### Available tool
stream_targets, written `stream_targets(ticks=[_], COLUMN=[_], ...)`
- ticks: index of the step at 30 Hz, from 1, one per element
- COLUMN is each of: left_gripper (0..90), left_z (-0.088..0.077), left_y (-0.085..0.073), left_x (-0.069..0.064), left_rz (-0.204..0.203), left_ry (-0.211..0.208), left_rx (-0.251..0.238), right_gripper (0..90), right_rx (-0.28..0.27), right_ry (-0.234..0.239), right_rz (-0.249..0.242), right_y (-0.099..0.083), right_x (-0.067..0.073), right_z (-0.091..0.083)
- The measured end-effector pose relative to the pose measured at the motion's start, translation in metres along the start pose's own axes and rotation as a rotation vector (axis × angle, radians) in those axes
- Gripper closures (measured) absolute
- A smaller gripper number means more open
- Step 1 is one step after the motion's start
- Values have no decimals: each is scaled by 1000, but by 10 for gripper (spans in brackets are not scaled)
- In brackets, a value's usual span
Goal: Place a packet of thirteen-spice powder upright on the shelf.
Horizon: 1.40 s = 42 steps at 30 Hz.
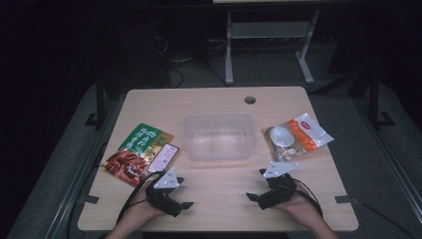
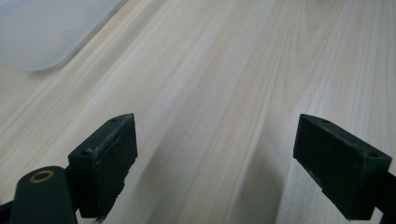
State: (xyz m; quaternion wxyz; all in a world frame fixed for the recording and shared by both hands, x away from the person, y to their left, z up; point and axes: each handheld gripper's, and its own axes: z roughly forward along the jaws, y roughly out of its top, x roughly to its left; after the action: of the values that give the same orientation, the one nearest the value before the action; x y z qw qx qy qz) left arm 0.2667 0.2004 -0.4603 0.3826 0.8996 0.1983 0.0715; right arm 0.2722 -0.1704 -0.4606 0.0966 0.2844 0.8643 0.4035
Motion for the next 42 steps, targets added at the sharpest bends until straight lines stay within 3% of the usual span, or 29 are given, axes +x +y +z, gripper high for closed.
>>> stream_targets(ticks=[9,15,21,25,42], left_gripper=[138,145,144,145,145], left_z=[-5,-12,-23,-32,-59], left_y=[1,1,-1,-3,-18], left_x=[5,8,12,18,43], left_rz=[-8,-44,-63,-98,-189], left_ry=[23,49,97,133,266], left_rx=[22,5,7,-17,-28], right_gripper=[52,52,54,54,55], right_rx=[9,5,1,1,11], right_ry=[-8,-7,-11,-11,14], right_rz=[-1,14,-4,-13,-36], right_y=[-1,-2,-1,1,0], right_x=[-1,-4,-2,0,1], right_z=[-1,-2,-4,-3,2])
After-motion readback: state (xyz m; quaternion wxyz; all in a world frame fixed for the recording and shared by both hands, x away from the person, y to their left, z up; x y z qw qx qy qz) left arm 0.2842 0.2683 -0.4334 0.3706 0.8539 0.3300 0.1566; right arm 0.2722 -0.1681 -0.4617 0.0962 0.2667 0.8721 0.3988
